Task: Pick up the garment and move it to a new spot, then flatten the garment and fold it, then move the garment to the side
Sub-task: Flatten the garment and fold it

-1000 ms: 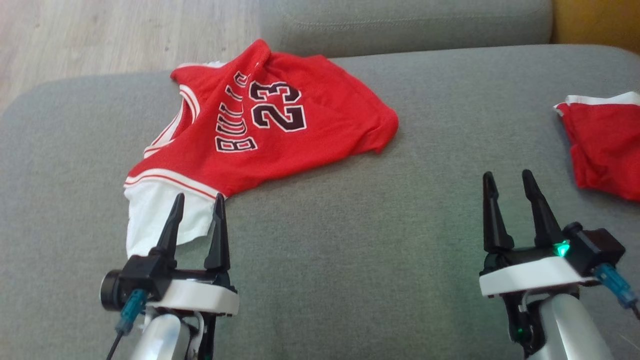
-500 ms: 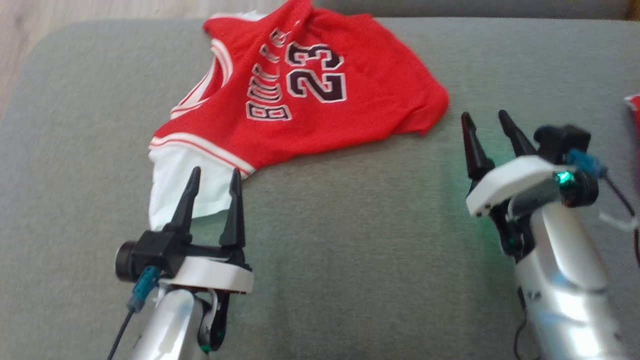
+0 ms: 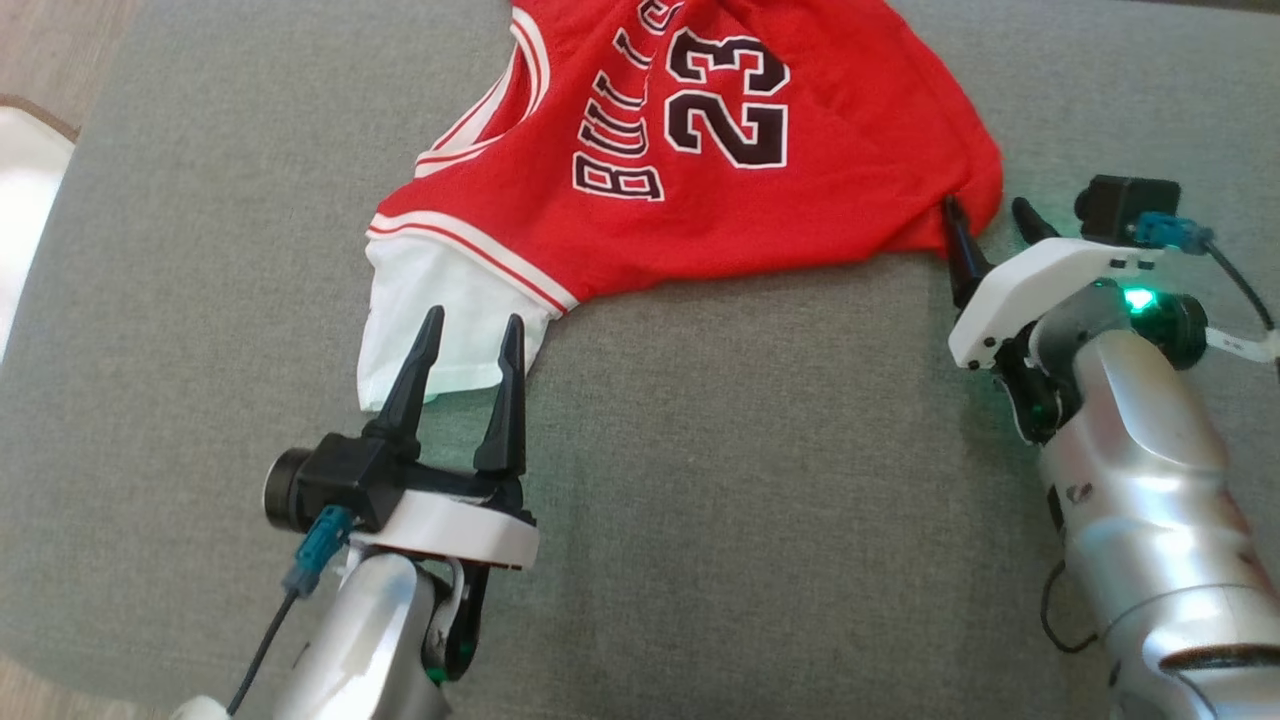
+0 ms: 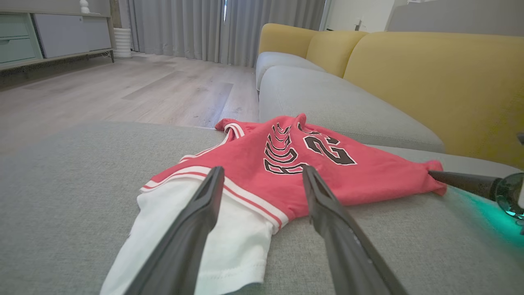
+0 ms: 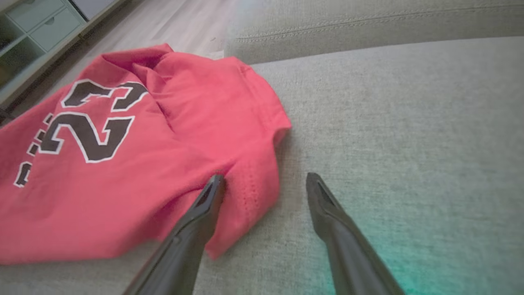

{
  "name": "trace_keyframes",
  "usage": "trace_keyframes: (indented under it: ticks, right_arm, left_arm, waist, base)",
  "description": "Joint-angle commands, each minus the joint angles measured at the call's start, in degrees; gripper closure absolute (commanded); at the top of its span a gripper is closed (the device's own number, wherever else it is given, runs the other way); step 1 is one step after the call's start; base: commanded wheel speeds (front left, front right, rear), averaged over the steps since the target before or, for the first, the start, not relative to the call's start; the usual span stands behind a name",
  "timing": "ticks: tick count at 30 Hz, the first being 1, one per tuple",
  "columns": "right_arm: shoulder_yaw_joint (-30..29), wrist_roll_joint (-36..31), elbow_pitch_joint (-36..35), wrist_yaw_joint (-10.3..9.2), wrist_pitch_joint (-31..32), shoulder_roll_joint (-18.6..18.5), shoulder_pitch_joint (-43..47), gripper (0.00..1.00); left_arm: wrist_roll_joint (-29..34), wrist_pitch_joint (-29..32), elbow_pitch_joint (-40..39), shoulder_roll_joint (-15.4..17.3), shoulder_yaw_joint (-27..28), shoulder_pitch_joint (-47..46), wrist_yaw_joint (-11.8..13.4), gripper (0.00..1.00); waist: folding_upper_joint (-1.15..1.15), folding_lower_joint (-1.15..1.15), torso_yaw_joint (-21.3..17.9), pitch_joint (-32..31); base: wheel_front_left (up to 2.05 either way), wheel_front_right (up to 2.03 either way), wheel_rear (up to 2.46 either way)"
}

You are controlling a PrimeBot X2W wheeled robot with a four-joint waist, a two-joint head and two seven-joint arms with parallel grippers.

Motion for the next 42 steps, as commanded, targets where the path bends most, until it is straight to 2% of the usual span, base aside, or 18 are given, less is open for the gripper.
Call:
trace_keyframes:
  ticks: [1, 2, 9, 15, 20, 27, 36, 39, 42]
  right_arm:
    - [2.04, -0.74, -0.04, -0.05, -1.5, 0.39, -2.67, 0.72]
    - [2.57, -1.04, 0.53, -0.05, -2.47, 0.27, -3.18, 1.0]
    - [6.4, -2.3, 1.93, -0.05, -11.53, -0.15, -4.44, 1.0]
    - [7.39, -3.11, 1.12, -0.05, -14.96, -1.25, -2.47, 1.0]
    - [6.45, -4.52, -1.9, -0.05, -15.55, -3.87, 0.77, 1.0]
    - [4.9, -5.99, -8.08, -0.05, -10.6, -6.56, 5.43, 1.0]
    - [4.57, -4.84, -19.66, -0.05, 1.82, -7.31, 11.45, 1.0]
    - [5.07, -4.45, -19.65, -0.05, 5.49, -7.73, 10.46, 1.0]
    - [5.05, -6.36, -16.34, -0.05, 7.85, -9.53, 8.15, 1.0]
  left_arm:
    - [-0.64, -0.53, -1.48, 0.2, 1.03, -1.88, 0.16, 0.0]
    - [-0.8, -0.53, -1.5, 0.2, 0.88, -1.91, 0.3, 0.0]
    - [-0.91, -0.53, -0.7, 0.19, 1.39, -1.37, 0.67, 0.0]
    - [-0.61, -0.53, -0.39, 0.19, 2.05, -0.22, 0.53, 0.0]
    - [-0.15, -0.53, -0.3, 0.19, 2.74, 1.7, 0.54, 0.0]
    - [-0.54, -0.53, -0.36, 0.18, 2.36, 3.65, 0.42, 0.0]
    - [-0.74, -0.53, -1.16, 0.18, 2.19, 4.52, 0.31, 0.0]
    - [-0.84, -0.53, -1.38, 0.18, 1.57, 3.82, 0.1, 0.0]
    - [-1.03, -0.53, -1.4, 0.18, 0.7, 2.67, -0.13, 0.0]
  waist:
    - [0.0, -0.01, 0.18, 0.36]
    - [0.0, -0.01, 0.16, 0.41]
    - [0.0, -0.01, -1.85, -1.37]
    - [0.0, -0.01, -4.28, -4.34]
    - [0.0, -0.01, -6.64, -7.83]
    - [0.0, -0.01, -6.4, -10.57]
    - [0.0, -0.01, -4.26, -9.46]
    - [0.0, -0.01, -3.21, -7.86]
    - [0.0, -0.01, -1.87, -6.14]
  base:
    - [0.0, 0.0, 0.0]
    - [0.0, 0.0, 0.0]
    - [0.0, 0.0, 0.0]
    - [0.0, 0.0, 0.0]
    - [0.0, 0.0, 0.0]
    - [0.0, 0.0, 0.0]
    - [0.0, 0.0, 0.0]
    - [0.0, 0.0, 0.0]
    - [0.0, 0.0, 0.0]
